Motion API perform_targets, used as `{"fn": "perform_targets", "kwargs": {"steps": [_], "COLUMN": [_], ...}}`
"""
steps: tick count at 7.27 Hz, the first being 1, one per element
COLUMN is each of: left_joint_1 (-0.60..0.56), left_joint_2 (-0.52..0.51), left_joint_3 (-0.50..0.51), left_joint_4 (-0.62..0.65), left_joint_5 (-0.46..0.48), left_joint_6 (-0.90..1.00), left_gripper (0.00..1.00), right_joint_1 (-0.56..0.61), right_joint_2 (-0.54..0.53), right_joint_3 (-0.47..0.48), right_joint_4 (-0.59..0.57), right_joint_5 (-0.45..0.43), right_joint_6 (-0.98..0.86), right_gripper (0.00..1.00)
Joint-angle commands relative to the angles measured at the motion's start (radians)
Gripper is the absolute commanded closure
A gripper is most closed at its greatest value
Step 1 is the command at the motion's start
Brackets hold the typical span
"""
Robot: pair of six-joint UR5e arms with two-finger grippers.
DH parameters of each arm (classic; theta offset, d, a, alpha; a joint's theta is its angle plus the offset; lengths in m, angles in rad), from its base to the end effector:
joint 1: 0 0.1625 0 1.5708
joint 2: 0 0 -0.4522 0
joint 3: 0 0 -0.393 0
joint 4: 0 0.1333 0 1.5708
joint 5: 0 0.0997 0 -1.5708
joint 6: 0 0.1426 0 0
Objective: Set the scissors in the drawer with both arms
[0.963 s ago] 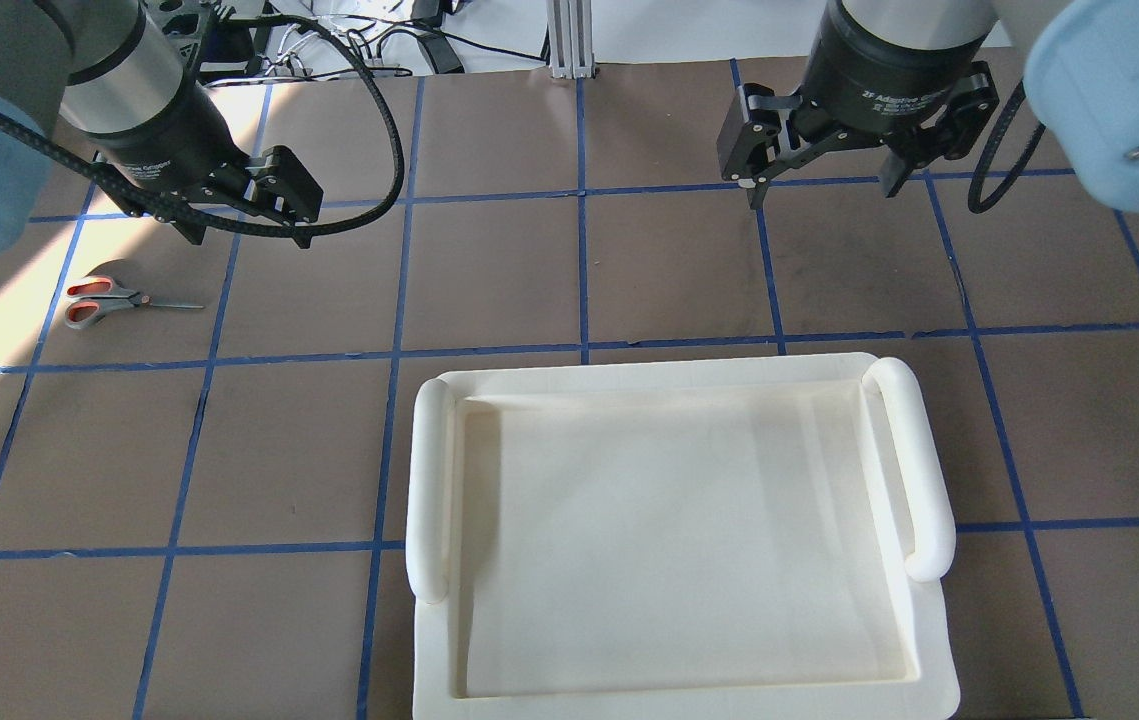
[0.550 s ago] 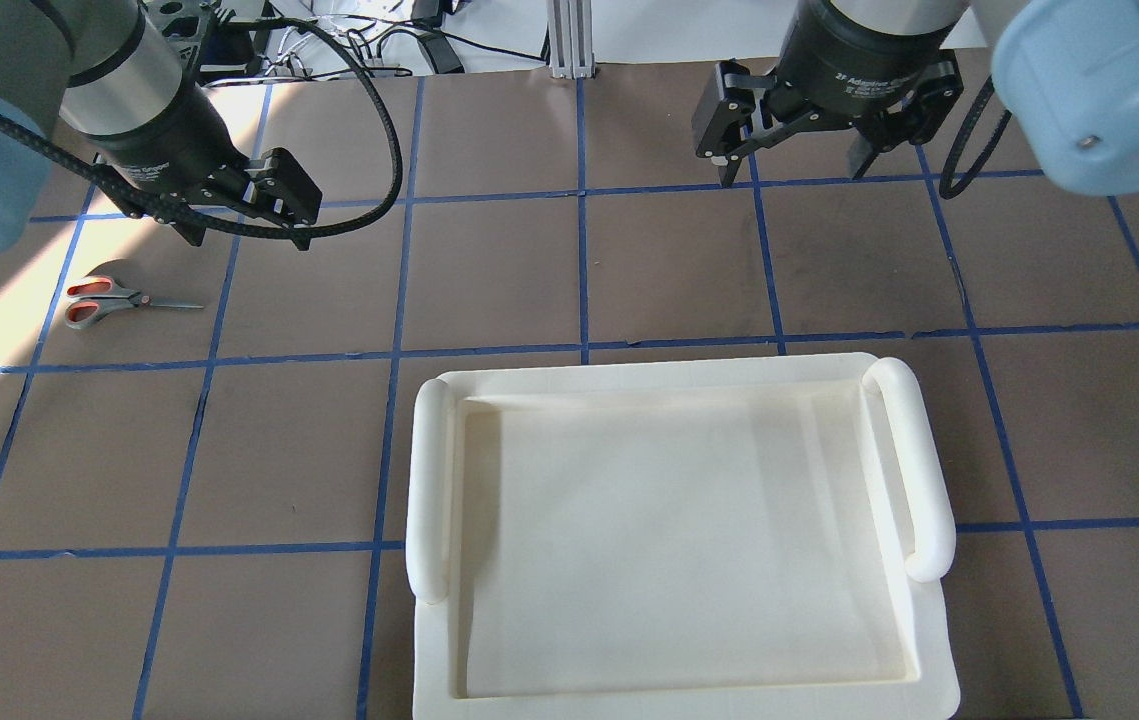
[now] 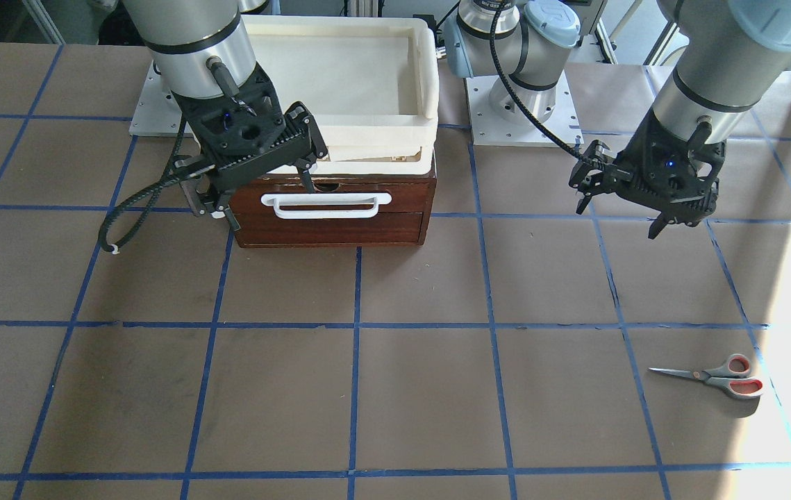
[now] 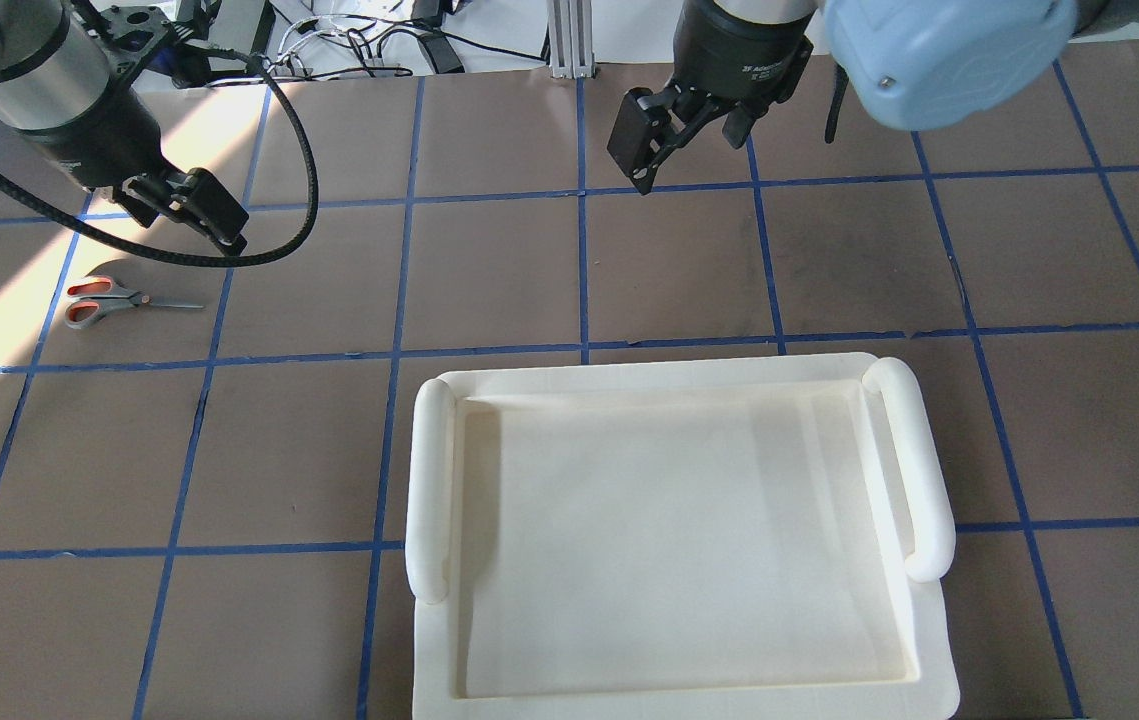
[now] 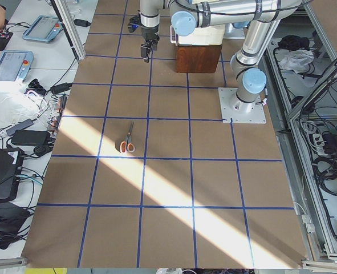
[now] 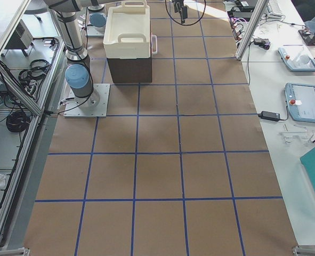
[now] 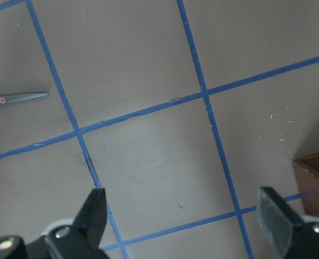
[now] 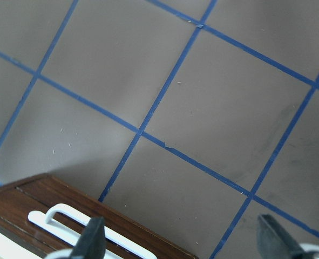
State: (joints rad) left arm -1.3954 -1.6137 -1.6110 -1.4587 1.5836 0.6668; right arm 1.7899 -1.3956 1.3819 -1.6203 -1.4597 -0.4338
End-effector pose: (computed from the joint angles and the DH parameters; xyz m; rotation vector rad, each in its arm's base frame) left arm -0.0396 -0.5299 0.4420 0.7581 3.0243 -0.0331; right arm 0.2717 -0.5340 0.4780 -0.9786 2.8738 -0.1135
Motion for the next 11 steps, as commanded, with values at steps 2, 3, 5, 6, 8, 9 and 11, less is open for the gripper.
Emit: {"fn": "perform_targets", "kwargs": {"steps": [2, 3, 5, 6, 8, 9, 11], "left_joint_1": [0.117, 0.159, 0.229, 0.264, 0.315, 0.326, 0.357], "left_joint_2": [-0.077, -0.109, -0.181, -0.228, -0.334, -0.379, -0.46], "left_joint_3": [-0.003, -0.009, -0.009, -0.009, -0.004, 0.006, 0.006], "left_joint_4": [0.047, 0.092, 0.133, 0.185, 0.308, 0.348, 0.467], "left_joint_5": [0.001, 0.003, 0.001, 0.001, 0.002, 0.006, 0.007], "left_joint_6": [0.517, 0.657, 0.874, 1.01, 1.195, 1.259, 1.382], "left_gripper": [0.0, 0.0, 0.0, 0.0, 0.0, 0.0, 0.0], "right_joint_1": [0.033, 0.042, 0.091, 0.097, 0.097, 0.098, 0.114], "right_joint_2": [0.084, 0.105, 0.156, 0.171, 0.185, 0.201, 0.21], "right_joint_3": [0.026, 0.061, 0.075, 0.072, 0.074, 0.072, 0.08], "right_joint_4": [0.134, 0.129, 0.042, 0.045, 0.049, 0.057, 0.112], "right_joint_5": [0.01, 0.021, 0.035, 0.035, 0.019, 0.004, -0.002], "right_joint_6": [-0.592, -0.589, -0.617, -0.641, -0.859, -0.871, -0.869], "right_gripper": [0.0, 0.0, 0.0, 0.0, 0.0, 0.01, 0.03]}}
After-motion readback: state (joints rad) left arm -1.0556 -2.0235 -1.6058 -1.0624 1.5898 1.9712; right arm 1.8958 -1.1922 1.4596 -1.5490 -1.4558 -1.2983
